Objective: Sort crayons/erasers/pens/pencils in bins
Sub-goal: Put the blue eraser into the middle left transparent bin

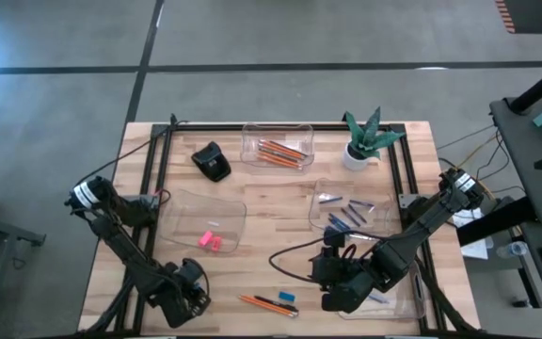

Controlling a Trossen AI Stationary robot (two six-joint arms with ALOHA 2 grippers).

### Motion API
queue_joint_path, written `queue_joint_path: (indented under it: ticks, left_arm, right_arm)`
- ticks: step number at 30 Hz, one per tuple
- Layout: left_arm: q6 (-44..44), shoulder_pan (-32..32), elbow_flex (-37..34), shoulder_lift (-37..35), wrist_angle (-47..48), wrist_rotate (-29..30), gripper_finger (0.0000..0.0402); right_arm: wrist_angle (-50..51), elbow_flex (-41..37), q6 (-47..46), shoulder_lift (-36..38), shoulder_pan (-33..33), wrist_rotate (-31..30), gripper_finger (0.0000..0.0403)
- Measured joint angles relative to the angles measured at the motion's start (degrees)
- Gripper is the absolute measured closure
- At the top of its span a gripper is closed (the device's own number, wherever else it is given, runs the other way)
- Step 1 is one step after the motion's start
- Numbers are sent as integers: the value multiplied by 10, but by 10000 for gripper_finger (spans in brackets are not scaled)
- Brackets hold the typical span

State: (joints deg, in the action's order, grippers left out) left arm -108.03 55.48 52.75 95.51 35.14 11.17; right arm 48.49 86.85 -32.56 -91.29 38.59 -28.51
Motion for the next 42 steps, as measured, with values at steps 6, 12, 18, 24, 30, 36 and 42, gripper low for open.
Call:
queue_joint_path:
  ticks: [6, 12, 18, 24, 30, 36, 42]
  left_arm:
    - [42, -1, -1, -1, 9, -19, 250]
    - [83, -1, -3, -7, 20, -26, 354]
    - [117, -1, 2, -12, 14, -26, 388]
    - [188, -2, 51, -64, 12, 45, 391]
    - [274, -27, 74, -132, 63, 189, 392]
    - [322, -105, 54, -186, 142, 256, 393]
    - [350, -184, 37, -187, 180, 236, 386]
  right_arm:
    - [0, 0, 0, 0, 0, 0, 232]
    - [0, 0, 0, 0, 0, 0, 232]
    - [0, 0, 0, 0, 0, 0, 232]
    - [0, 0, 0, 0, 0, 0, 232]
    - [0, 0, 0, 0, 0, 0, 232]
    - [0, 0, 0, 0, 0, 0, 232]
    - [0, 0, 0, 0, 0, 0, 232]
